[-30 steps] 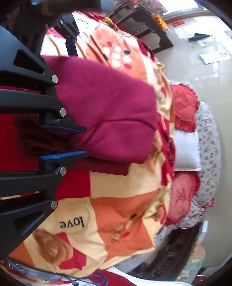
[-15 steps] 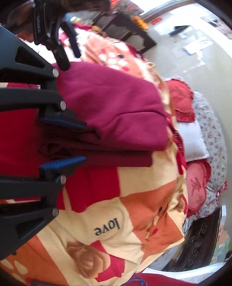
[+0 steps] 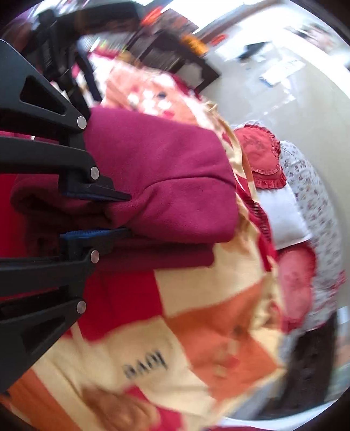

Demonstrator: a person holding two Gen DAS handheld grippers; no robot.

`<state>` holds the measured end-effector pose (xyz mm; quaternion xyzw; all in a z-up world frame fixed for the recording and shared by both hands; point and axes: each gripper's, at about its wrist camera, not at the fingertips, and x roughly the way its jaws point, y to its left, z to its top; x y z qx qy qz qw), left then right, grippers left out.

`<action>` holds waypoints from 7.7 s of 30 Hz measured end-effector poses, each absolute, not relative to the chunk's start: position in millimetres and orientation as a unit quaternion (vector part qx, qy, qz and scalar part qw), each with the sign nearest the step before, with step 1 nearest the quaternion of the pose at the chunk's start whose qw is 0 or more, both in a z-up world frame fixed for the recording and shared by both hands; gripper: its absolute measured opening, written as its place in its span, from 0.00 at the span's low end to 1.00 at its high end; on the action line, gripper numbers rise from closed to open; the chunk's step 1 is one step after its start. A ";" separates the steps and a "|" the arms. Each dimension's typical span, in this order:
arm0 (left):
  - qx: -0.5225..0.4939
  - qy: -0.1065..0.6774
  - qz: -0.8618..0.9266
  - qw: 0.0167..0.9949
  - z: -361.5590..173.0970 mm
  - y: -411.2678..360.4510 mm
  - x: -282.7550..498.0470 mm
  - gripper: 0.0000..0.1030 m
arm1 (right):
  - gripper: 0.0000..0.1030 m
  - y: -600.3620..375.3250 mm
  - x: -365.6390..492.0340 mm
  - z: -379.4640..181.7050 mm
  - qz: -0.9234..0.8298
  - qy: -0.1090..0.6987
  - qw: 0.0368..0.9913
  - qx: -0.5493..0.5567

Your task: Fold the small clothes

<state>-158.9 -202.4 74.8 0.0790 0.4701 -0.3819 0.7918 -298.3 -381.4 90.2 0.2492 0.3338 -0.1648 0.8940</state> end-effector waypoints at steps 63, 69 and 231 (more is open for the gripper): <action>0.129 0.453 -0.327 0.819 87.7 -96.7 -226.6 0.83 | 0.00 -291.5 -253.2 81.3 -0.061 0.419 0.868 0.261; 0.122 0.452 -0.336 0.817 83.1 -99.8 -228.3 0.86 | 0.00 -289.9 -263.9 90.5 -0.120 0.406 0.887 0.183; 0.139 0.389 -0.285 0.865 124.0 -99.9 -215.2 0.87 | 0.36 -219.8 -282.8 118.8 -0.153 0.406 0.890 0.143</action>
